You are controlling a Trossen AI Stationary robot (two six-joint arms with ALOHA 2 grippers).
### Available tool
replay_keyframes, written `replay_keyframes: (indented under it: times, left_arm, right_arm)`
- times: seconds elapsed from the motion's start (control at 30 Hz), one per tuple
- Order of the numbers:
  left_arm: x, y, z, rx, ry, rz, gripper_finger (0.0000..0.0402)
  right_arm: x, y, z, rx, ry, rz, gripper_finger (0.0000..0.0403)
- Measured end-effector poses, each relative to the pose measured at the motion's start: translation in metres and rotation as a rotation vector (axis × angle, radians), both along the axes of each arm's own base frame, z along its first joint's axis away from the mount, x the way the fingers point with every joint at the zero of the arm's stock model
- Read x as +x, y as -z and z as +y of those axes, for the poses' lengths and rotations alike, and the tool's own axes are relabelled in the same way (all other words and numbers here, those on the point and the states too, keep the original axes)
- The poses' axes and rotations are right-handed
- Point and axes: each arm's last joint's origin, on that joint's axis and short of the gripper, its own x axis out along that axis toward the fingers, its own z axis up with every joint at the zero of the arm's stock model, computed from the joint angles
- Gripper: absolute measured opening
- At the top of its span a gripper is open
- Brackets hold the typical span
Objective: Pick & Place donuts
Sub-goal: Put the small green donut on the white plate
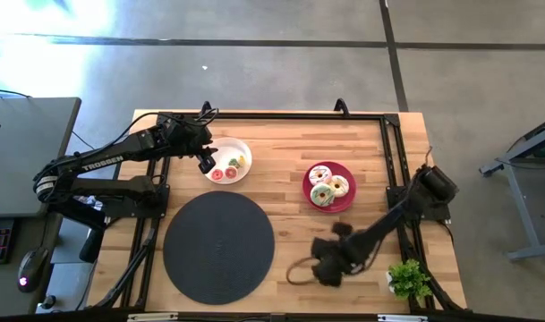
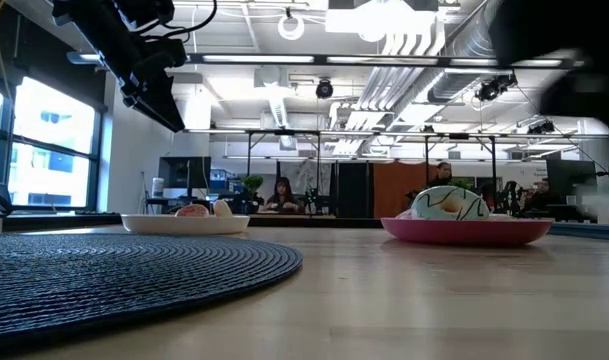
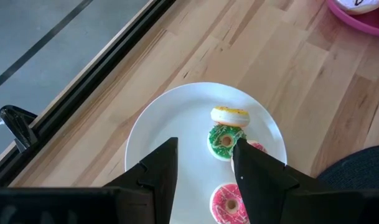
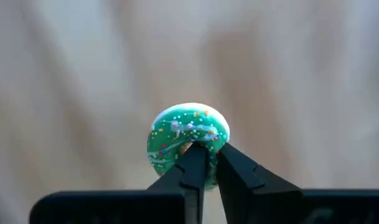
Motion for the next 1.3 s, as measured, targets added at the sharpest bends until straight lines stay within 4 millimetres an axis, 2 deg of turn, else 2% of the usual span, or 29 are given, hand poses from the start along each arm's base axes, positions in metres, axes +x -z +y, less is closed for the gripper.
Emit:
replay_keyframes:
  times: [0.1, 0.2, 0.33, 0.4, 0.5, 0.63, 0.73, 0.83, 0.97, 1.13, 1.3]
  left_arm:
    - [0.0, 0.0, 0.0, 0.0, 0.0, 0.0, 0.0147]
    - [0.0, 0.0, 0.0, 0.0, 0.0, 0.0, 0.0147]
    - [0.0, 0.0, 0.0, 0.0, 0.0, 0.0, 0.0147]
    - [0.0, 0.0, 0.0, 0.0, 0.0, 0.0, 0.0147]
    - [0.0, 0.0, 0.0, 0.0, 0.0, 0.0, 0.0147]
    - [0.0, 0.0, 0.0, 0.0, 0.0, 0.0, 0.0147]
    - [0.0, 0.0, 0.0, 0.003, -0.003, 0.0, 0.0147]
    - [0.0, 0.0, 0.0, 0.005, -0.005, 0.001, 0.0147]
    - [0.0, -0.001, 0.0, 0.008, -0.005, -0.006, 0.0147]
    - [0.0, -0.001, 0.0, 0.008, -0.005, -0.006, 0.0147]
    - [0.0, -0.001, 0.001, 0.008, -0.005, -0.006, 0.0147]
  right_arm:
    - [0.02, -0.003, -0.026, -0.225, -0.078, -0.144, 0.0019]
    - [0.05, -0.009, -0.056, -0.461, -0.095, -0.322, 0.0007]
    - [0.095, -0.026, -0.108, -0.653, 0.051, -0.567, 0.0014]
    - [0.113, -0.035, -0.136, -0.658, 0.137, -0.676, 0.002]
    - [0.132, -0.048, -0.182, -0.587, 0.144, -0.801, 0.0018]
    - [0.143, -0.057, -0.239, -0.452, 0.137, -0.967, 0.0007]
    - [0.146, -0.052, -0.271, -0.403, 0.138, -1.012, 0.0006]
    - [0.148, -0.04, -0.293, -0.386, 0.195, -1.025, 0.0011]
    - [0.156, -0.021, -0.311, -0.333, 0.227, -1.105, 0.001]
    - [0.171, 0.006, -0.32, -0.287, 0.213, -1.164, 0.0006]
    - [0.194, 0.018, -0.326, -0.252, 0.211, -1.144, 0.001]
